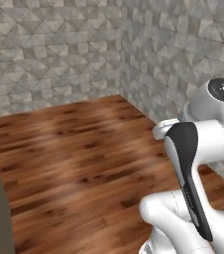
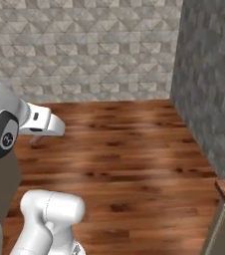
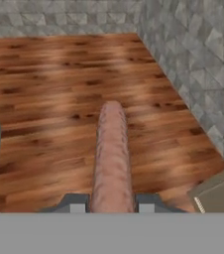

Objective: Move the hot dog bun to the plate on the dining table and place the condiment next to that plate. Then navigate to the fridge and take the sausage and place it on the plate as well.

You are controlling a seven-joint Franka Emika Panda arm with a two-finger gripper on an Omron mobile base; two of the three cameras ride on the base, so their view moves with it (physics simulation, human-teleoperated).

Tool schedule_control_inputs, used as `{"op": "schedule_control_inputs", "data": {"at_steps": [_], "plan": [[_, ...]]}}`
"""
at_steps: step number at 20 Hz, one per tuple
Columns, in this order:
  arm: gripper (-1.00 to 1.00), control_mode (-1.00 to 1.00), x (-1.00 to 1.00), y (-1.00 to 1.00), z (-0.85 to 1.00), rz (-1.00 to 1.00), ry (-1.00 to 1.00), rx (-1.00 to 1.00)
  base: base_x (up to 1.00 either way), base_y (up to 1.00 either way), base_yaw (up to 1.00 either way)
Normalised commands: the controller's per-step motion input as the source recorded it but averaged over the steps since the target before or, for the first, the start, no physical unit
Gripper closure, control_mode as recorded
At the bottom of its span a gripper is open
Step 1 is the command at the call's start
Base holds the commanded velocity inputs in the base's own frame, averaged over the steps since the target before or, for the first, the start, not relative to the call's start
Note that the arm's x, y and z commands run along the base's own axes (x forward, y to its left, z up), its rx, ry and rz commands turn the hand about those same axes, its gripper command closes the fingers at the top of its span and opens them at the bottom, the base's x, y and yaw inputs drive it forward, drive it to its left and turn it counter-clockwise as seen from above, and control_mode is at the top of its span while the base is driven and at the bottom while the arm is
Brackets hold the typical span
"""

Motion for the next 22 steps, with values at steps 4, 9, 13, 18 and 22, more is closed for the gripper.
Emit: {"op": "schedule_control_inputs", "data": {"at_steps": [4, 9, 13, 18, 22], "plan": [[1.0, 1.0, 0.0, 0.0, 0.0, 0.0, 0.0, 0.0, 1.0, -0.15, 0.3], [1.0, 1.0, 0.0, 0.0, 0.0, 0.0, 0.0, 0.0, 1.0, -0.16, 0.32], [1.0, 1.0, 0.0, 0.0, 0.0, 0.0, 0.0, 0.0, 1.0, -0.17, 0.32], [1.0, 1.0, 0.0, 0.0, 0.0, 0.0, 0.0, 0.0, 1.0, -0.23, 0.33], [1.0, 1.0, 0.0, 0.0, 0.0, 0.0, 0.0, 0.0, 1.0, -0.27, 0.36]]}}
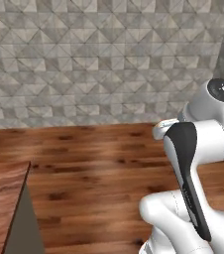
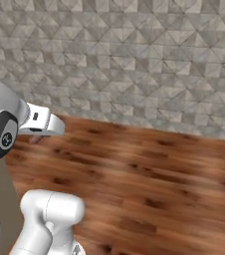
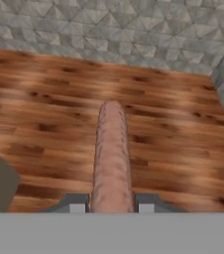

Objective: Move the hot dog bun to the plate on the dining table and place the condiment next to that plate. Then navigate to the fridge and take the sausage and place it on the plate as well.

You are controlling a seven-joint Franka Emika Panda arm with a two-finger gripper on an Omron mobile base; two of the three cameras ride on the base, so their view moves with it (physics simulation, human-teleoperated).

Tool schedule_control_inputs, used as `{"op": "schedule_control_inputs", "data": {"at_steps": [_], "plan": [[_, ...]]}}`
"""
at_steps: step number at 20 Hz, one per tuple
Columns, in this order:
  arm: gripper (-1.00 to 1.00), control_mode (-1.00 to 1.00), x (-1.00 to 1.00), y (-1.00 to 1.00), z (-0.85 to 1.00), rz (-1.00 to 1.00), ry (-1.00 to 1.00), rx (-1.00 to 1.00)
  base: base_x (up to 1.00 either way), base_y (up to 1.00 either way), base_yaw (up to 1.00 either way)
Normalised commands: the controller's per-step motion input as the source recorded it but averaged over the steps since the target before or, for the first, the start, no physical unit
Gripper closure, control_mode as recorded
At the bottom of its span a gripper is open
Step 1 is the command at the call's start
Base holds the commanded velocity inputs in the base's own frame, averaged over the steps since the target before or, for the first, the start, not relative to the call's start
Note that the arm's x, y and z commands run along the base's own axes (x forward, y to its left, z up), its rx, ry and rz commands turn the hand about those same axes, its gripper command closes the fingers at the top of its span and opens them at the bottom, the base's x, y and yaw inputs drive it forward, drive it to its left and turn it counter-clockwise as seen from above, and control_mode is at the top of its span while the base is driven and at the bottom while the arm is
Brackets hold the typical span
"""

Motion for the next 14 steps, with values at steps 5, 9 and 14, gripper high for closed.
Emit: {"op": "schedule_control_inputs", "data": {"at_steps": [5, 9, 14], "plan": [[1.0, 1.0, 0.0, 0.0, 0.0, 0.0, 0.0, 0.0, 1.0, -0.29, 0.38], [1.0, 1.0, 0.0, 0.0, 0.0, 0.0, 0.0, 0.0, 1.0, -0.31, 0.4], [1.0, 1.0, 0.0, 0.0, 0.0, 0.0, 0.0, 0.0, 1.0, -0.29, 0.45]]}}
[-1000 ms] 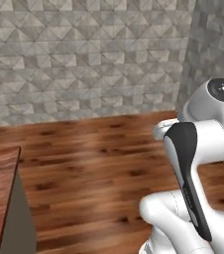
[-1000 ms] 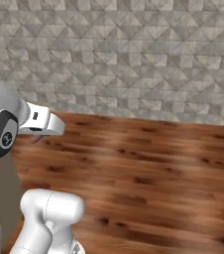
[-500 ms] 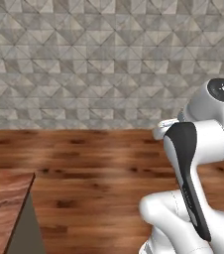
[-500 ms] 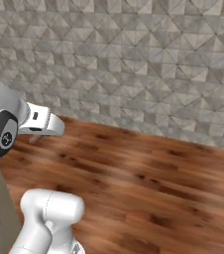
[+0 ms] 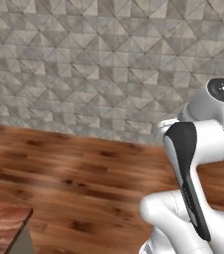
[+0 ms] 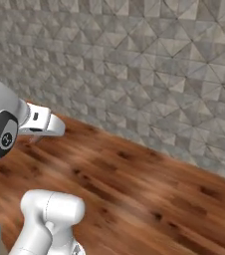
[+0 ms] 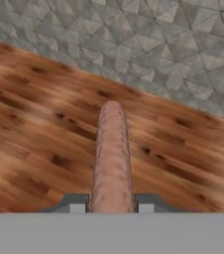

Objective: Move the hot dog bun to the plate on the dining table and place the condiment next to that plate. Then navigate to the fridge and take the sausage and place it on the plate as well.

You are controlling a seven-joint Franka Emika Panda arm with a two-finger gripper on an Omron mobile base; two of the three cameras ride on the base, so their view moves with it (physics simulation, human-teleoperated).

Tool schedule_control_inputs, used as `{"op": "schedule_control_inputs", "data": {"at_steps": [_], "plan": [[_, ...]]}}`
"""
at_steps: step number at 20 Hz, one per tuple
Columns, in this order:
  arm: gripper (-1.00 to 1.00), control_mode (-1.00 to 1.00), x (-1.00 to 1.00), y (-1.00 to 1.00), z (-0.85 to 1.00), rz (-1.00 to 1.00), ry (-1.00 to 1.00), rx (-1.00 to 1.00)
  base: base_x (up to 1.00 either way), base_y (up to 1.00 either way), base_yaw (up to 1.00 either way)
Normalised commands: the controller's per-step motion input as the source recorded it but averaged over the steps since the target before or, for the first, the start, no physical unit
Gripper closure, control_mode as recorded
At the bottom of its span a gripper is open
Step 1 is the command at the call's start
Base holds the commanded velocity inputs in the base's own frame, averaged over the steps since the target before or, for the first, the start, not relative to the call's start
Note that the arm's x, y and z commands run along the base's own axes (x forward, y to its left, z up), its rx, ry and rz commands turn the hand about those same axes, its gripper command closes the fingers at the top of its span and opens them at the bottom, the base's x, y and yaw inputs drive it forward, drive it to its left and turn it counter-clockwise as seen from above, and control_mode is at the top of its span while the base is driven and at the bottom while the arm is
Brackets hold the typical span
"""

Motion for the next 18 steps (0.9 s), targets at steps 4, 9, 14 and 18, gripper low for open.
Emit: {"op": "schedule_control_inputs", "data": {"at_steps": [4, 9, 14, 18], "plan": [[1.0, 1.0, 0.0, 0.0, 0.0, 0.0, 0.0, 0.0, 1.0, -0.27, 0.48], [1.0, 1.0, 0.0, 0.0, 0.0, 0.0, 0.0, 0.0, 1.0, -0.27, 0.49], [1.0, 1.0, 0.0, 0.0, 0.0, 0.0, 0.0, 0.0, 1.0, -0.26, 0.5], [1.0, 1.0, 0.0, 0.0, 0.0, 0.0, 0.0, 0.0, 1.0, -0.25, 0.52]]}}
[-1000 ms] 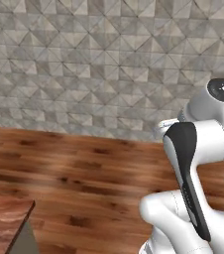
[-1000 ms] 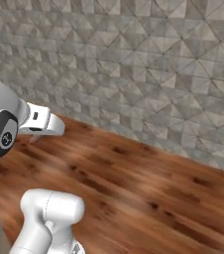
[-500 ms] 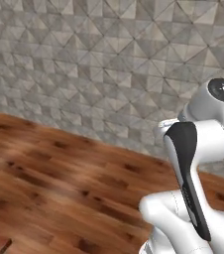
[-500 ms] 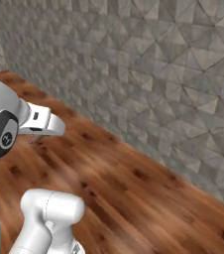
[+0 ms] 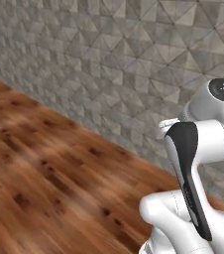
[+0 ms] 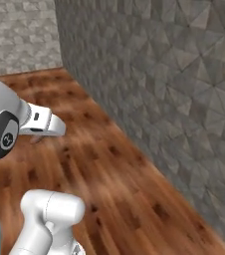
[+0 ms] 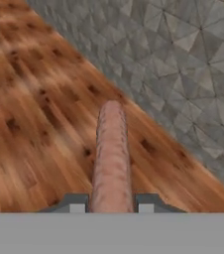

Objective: Move the hot dog bun to the plate on the dining table and place the condiment next to that plate. Then navigate to the fridge and take the sausage and place it on the plate as well.

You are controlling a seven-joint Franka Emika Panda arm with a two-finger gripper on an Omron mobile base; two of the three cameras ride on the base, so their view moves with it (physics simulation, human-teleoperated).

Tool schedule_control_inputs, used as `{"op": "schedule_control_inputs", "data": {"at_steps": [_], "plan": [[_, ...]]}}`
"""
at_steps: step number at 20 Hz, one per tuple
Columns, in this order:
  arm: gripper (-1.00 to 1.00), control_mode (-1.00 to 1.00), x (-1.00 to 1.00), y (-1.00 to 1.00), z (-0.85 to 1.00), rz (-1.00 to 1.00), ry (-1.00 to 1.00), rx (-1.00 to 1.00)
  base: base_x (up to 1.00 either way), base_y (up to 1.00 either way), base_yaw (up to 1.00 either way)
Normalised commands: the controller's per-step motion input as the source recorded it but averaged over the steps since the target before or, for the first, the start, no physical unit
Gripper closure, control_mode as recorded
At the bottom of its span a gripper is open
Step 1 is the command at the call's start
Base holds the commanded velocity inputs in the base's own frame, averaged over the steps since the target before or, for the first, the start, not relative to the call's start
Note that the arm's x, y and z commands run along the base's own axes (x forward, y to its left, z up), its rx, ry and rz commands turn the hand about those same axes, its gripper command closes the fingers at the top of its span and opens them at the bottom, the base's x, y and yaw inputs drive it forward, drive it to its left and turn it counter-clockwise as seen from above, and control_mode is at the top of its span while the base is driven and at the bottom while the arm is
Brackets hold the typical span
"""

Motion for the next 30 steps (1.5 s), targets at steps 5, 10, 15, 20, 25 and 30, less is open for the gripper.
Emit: {"op": "schedule_control_inputs", "data": {"at_steps": [5, 10, 15, 20, 25, 30], "plan": [[1.0, 1.0, 0.0, 0.0, 0.0, 0.0, 0.0, 0.0, 1.0, -0.25, 0.52], [1.0, 1.0, 0.0, 0.0, 0.0, 0.0, 0.0, 0.0, 1.0, -0.22, 0.53], [1.0, 1.0, 0.0, 0.0, 0.0, 0.0, 0.0, 0.0, 0.96, -0.21, 0.54], [1.0, 1.0, 0.0, 0.0, 0.0, 0.0, 0.0, 0.0, 0.88, -0.16, 0.57], [1.0, 1.0, 0.0, 0.0, 0.0, 0.0, 0.0, 0.0, 0.76, -0.13, 0.62], [1.0, 1.0, 0.0, 0.0, 0.0, 0.0, 0.0, 0.0, 0.76, -0.15, 0.61]]}}
